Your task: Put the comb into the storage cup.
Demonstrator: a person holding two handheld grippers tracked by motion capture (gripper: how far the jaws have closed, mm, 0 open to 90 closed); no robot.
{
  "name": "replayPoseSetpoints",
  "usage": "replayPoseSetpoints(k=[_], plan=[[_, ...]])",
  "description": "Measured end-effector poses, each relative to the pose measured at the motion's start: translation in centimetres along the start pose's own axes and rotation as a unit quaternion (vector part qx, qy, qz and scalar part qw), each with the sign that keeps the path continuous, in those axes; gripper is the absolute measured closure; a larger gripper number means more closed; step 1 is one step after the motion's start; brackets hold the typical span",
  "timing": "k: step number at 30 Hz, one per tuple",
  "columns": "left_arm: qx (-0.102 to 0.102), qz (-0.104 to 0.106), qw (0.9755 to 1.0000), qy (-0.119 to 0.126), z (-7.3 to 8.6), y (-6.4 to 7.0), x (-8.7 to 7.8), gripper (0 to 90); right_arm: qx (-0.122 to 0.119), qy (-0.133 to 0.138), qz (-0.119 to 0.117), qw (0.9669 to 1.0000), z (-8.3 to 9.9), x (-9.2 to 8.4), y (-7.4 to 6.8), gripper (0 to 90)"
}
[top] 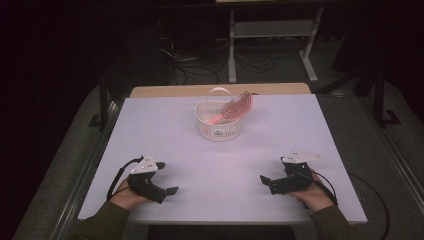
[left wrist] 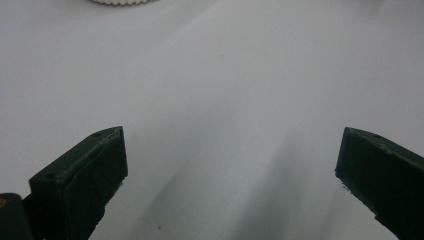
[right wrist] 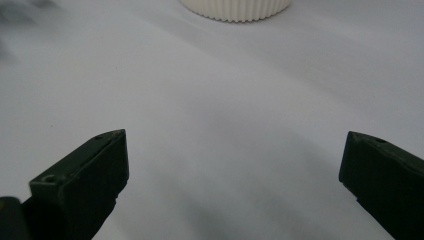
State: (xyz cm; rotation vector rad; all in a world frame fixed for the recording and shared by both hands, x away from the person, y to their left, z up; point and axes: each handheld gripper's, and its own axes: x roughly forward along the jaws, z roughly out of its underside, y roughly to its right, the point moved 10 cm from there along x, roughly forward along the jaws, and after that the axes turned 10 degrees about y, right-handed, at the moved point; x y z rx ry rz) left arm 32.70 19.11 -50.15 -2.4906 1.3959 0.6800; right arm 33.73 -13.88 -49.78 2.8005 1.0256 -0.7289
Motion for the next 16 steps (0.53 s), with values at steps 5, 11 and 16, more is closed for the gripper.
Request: replayPoseSetpoints(k=[5, 11, 16], plan=[[-0.002, -0.001, 1.0000, 0.002, -0.04, -0.02, -0.08, 0.1, -0.008, -0.006, -0.005, 0.9999, 0.13, 0.25, -0.39, 0.0], [-0.002, -0.001, 1.0000, 0.003, -0.06, -0.05, -0.12, 0.1, -0.007, -0.010, -0.001, 0.9999, 0.35, 0.29, -0.28, 0.0], [-0.002, -0.001, 1.0000, 0.003, -0.06, -0.10, -0.08, 0.1, -0.008, -0.008, 0.001, 0.9999, 0.29, 0.18, -0.15, 0.0]])
